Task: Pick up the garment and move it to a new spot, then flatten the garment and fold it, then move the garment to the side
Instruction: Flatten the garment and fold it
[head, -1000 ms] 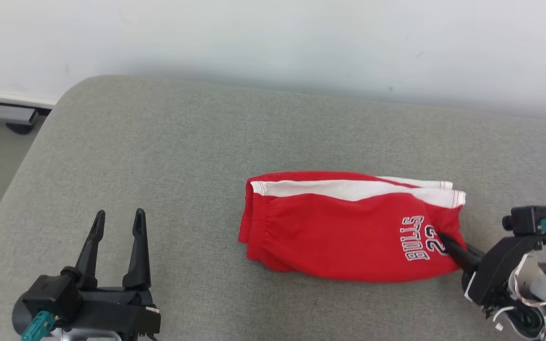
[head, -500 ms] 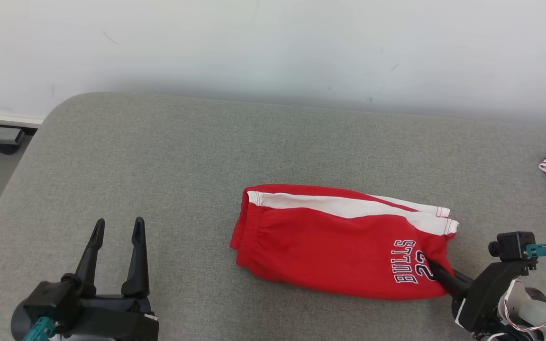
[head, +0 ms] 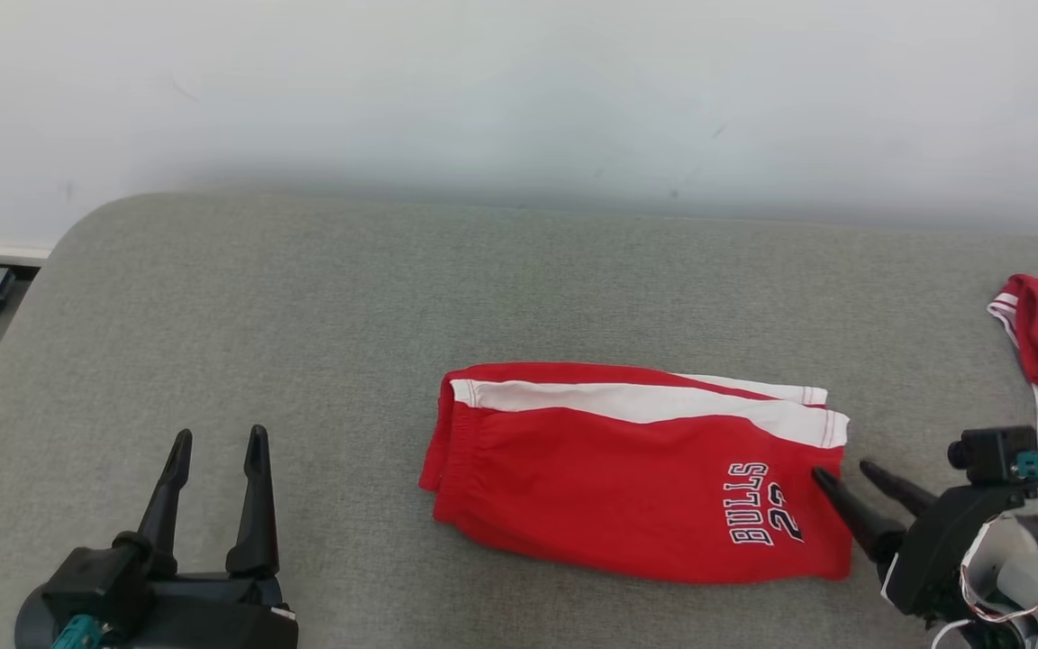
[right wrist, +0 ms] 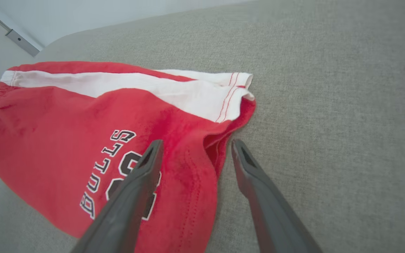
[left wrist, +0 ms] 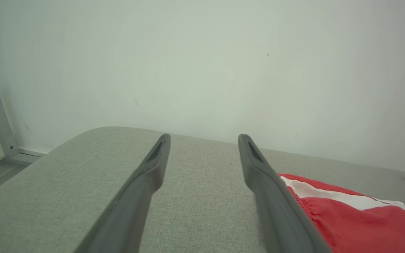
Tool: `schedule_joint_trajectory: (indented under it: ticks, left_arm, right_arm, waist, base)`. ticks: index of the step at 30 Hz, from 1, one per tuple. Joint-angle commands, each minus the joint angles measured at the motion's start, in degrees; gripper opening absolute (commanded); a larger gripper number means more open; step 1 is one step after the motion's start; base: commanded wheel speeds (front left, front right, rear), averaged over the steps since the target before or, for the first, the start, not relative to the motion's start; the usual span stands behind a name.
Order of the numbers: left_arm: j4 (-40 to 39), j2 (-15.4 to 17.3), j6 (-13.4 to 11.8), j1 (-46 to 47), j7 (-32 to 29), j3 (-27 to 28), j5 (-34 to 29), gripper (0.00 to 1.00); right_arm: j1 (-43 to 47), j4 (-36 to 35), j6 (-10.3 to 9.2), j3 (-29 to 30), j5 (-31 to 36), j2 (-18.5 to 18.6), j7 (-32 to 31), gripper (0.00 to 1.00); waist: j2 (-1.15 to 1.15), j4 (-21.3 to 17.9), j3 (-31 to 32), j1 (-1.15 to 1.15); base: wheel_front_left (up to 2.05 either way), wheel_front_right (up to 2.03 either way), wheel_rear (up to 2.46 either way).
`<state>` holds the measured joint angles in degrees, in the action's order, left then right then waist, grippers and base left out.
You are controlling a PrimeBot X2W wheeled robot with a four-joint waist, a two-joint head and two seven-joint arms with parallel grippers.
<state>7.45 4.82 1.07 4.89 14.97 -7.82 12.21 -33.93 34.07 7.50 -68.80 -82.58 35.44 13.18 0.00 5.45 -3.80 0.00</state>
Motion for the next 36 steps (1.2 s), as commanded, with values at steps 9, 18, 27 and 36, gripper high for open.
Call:
schedule_joint_trajectory:
  ticks: [9,18,27,36]
  left_arm:
    - [-1.2,1.7,-1.0,-1.8,-0.6,0.7,0.1,1.00]
    - [-2.0,2.7,-1.8,-3.4,-1.2,1.6,0.9,1.00]
    - [-2.8,3.4,-2.5,-4.8,-1.6,2.1,1.5,1.00]
    - [-4.1,4.4,-4.0,-6.4,-2.5,2.8,1.4,1.00]
  right_arm:
    - [1.7,0.4,-0.04,17.0,15.1,-1.4,1.9,1.00]
    - [15.5,-7.8,-0.04,43.4,34.7,-8.4,1.9,1.00]
    - [23.9,-14.6,-0.04,54.4,45.0,-13.6,1.6,1.00]
    - [29.1,-21.6,-0.04,62.4,55.2,-18.1,-1.5,1.00]
  waist:
    - [0.00,-3.1,1.1,0.00]
    - [0.00,-4.4,2.8,0.00]
    - [0.00,-5.3,3.8,0.00]
    - [0.00,-6.7,4.5,0.00]
  base:
    - [0.00,0.00,0.00]
    - [0.00,0.00,0.00]
    - [0.00,0.00,0.00]
    - [0.00,0.00,0.00]
